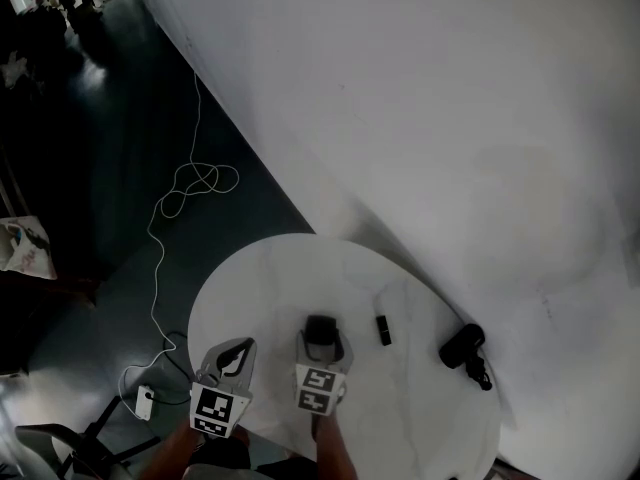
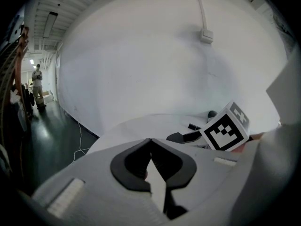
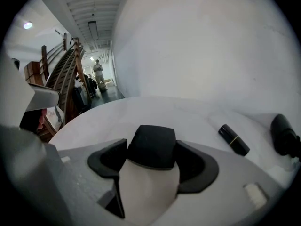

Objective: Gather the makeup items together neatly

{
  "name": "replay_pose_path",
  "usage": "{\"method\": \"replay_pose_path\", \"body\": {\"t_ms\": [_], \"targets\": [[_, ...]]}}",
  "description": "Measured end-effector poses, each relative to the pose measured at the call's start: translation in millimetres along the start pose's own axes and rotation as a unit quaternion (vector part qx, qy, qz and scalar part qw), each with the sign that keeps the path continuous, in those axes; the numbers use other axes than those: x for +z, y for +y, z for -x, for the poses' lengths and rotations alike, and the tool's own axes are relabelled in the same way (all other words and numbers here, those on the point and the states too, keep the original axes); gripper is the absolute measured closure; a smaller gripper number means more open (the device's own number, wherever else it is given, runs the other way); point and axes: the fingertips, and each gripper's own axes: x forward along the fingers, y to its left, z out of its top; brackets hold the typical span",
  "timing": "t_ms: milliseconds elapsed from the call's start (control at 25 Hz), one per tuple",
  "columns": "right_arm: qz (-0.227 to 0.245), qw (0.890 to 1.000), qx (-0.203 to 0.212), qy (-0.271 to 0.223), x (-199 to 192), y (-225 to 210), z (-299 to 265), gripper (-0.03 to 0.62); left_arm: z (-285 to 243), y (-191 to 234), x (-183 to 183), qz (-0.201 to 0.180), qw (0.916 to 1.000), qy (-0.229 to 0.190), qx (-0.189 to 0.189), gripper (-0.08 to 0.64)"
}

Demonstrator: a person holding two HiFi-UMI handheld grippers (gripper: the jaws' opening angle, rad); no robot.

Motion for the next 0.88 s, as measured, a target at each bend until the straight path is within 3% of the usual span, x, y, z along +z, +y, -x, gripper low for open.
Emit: {"method": "replay_pose_path", "body": {"t_ms": [480, 880], "targets": [[-0.009, 1.000, -0.008, -0.029, 22, -14, 34, 0.267, 3, -17, 33, -0.017, 0.9993, -0.029, -0.016, 0.549], [-0.035, 0.995, -0.055, -0.069, 35, -63, 111, 0.268, 8, -83, 82, -0.053, 0.9934, -0.070, -0.073, 0.549]]}}
